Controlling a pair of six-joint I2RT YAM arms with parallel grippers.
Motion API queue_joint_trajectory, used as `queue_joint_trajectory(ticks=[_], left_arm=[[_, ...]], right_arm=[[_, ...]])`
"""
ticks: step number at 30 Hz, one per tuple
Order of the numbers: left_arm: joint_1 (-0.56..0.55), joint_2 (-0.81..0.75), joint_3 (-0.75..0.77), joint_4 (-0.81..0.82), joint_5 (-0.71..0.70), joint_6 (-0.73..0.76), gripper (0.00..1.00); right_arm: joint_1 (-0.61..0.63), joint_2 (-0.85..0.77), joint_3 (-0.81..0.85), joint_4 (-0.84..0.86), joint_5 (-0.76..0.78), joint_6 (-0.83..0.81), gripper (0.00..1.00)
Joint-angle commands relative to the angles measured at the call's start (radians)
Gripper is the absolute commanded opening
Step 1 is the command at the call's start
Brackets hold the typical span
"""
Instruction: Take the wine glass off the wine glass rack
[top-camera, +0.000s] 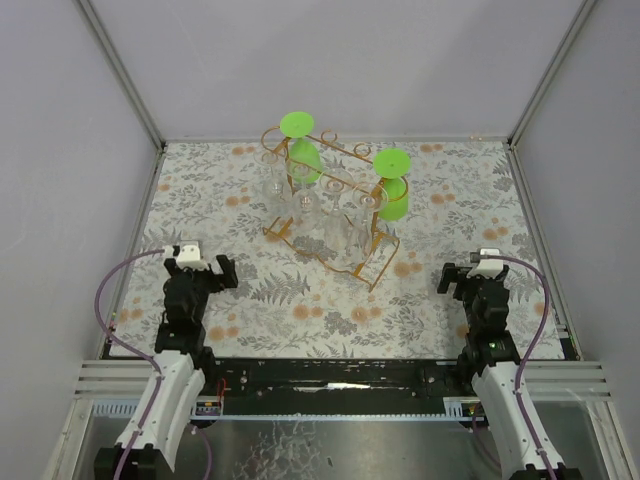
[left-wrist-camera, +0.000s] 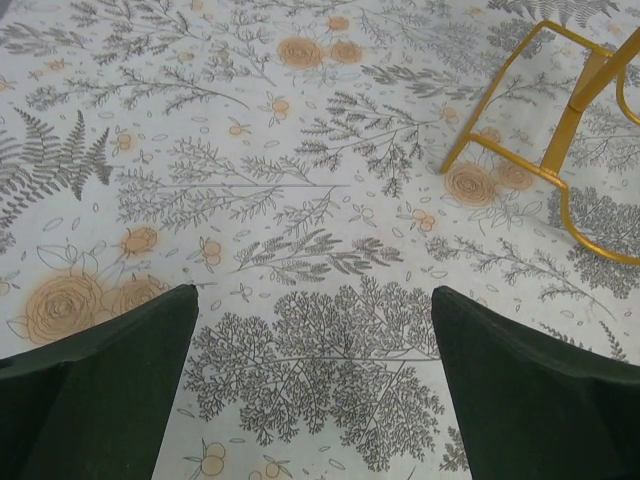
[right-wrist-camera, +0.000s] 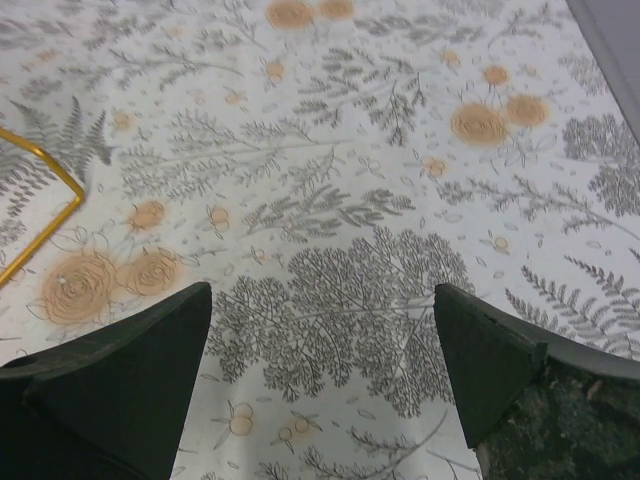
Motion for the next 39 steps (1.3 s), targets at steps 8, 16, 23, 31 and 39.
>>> queue_joint_trajectory(ticks=[8, 16, 23, 31, 39], left_arm=[[-0.004, 0.353, 0.682, -0.392, 0.000, -0.026, 1.00], [-0.001, 0.550, 1.131, -0.694, 0.170, -0.195, 1.00], [0.053, 0.666, 1.327, -0.787, 0.364, -0.460, 1.00], [0.129, 0.779, 1.324, -0.683, 0.696, -0.779, 0.88], [0.131, 0.834, 1.315, -0.600, 0.829, -0.874, 0.74]], right_arm=[[-0.001, 0.283, 0.577, -0.468, 0.487, 0.298, 0.99], [-0.003, 0.543, 1.046, -0.746, 0.296, 0.411, 0.99], [-0.002, 0.726, 1.321, -0.852, -0.019, 0.438, 0.99], [-0.002, 0.772, 1.431, -0.887, -0.104, 0.500, 0.95], [-0.002, 0.728, 1.364, -0.868, -0.106, 0.545, 0.94]])
